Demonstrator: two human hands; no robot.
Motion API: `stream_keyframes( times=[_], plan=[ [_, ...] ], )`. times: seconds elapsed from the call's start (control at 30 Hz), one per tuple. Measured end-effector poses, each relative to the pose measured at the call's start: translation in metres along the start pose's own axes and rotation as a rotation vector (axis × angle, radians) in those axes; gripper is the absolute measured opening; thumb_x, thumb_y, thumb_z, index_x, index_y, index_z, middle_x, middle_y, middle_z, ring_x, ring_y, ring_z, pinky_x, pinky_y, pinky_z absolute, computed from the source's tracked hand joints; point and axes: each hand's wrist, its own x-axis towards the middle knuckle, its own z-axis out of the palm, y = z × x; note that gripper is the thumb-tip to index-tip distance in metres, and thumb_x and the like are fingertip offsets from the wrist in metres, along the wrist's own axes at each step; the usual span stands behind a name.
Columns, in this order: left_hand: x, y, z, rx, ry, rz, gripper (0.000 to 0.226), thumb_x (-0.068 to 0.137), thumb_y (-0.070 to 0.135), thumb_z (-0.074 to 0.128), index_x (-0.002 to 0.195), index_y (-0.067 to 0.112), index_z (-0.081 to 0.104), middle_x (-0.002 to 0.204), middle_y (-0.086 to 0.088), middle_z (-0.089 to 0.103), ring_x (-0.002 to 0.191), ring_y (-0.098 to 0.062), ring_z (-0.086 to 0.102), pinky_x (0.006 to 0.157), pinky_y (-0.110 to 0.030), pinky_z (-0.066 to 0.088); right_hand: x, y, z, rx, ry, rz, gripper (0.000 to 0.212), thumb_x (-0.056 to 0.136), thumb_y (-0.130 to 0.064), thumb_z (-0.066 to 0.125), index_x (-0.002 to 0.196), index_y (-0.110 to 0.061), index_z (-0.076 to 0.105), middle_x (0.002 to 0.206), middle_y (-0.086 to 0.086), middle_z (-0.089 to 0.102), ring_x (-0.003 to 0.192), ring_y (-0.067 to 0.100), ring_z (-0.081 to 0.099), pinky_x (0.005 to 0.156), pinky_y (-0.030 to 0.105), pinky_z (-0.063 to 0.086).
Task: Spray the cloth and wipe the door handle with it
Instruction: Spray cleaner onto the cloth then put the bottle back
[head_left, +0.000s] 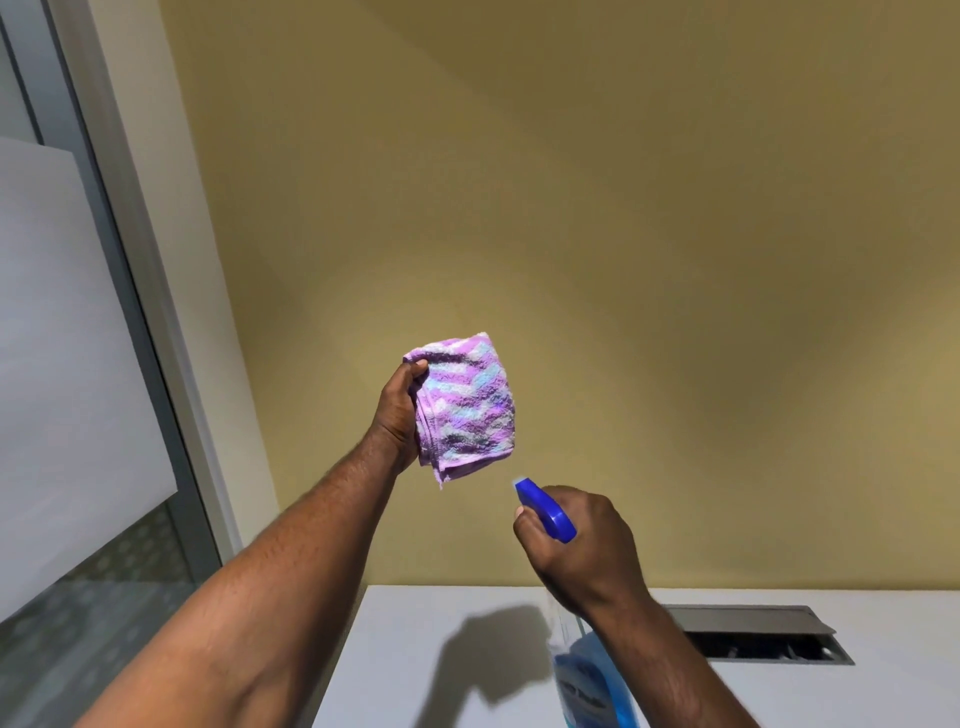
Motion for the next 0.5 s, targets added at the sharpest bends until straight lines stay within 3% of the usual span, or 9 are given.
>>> stream_keyframes(
  times=[0.17,0.5],
  plan=[
    [-0.009,-0.015,-0.011,-0.011,0.040,-0.034,0.032,0.101,0.032,0.051,0.118,0.008,0.064,0.102,-0.018,0.079,0.091,-0.037,0.077,0.072,-0.043,0.064,-0.006,0.027,0.021,0.007,0.000,0.095,0.036,0.082,-0.051,0.053,0.061,-0.024,0.042,0.055,-0.005,0.047,0.049,0.015,0.042,0.049,0.031,0.033],
    [-0.048,-0.125,-0.081,-0.053,0.167,-0.265,0.035,0.101,0.031,0.049,0.122,0.008,0.065,0.110,-0.020,0.078,0.094,-0.039,0.077,0.077,-0.045,0.064,-0.055,0.097,0.088,0.024,-0.185,0.318,0.038,0.085,-0.062,0.067,0.077,-0.028,0.052,0.078,-0.008,0.059,0.069,0.011,0.058,0.058,0.025,0.041]
  ],
)
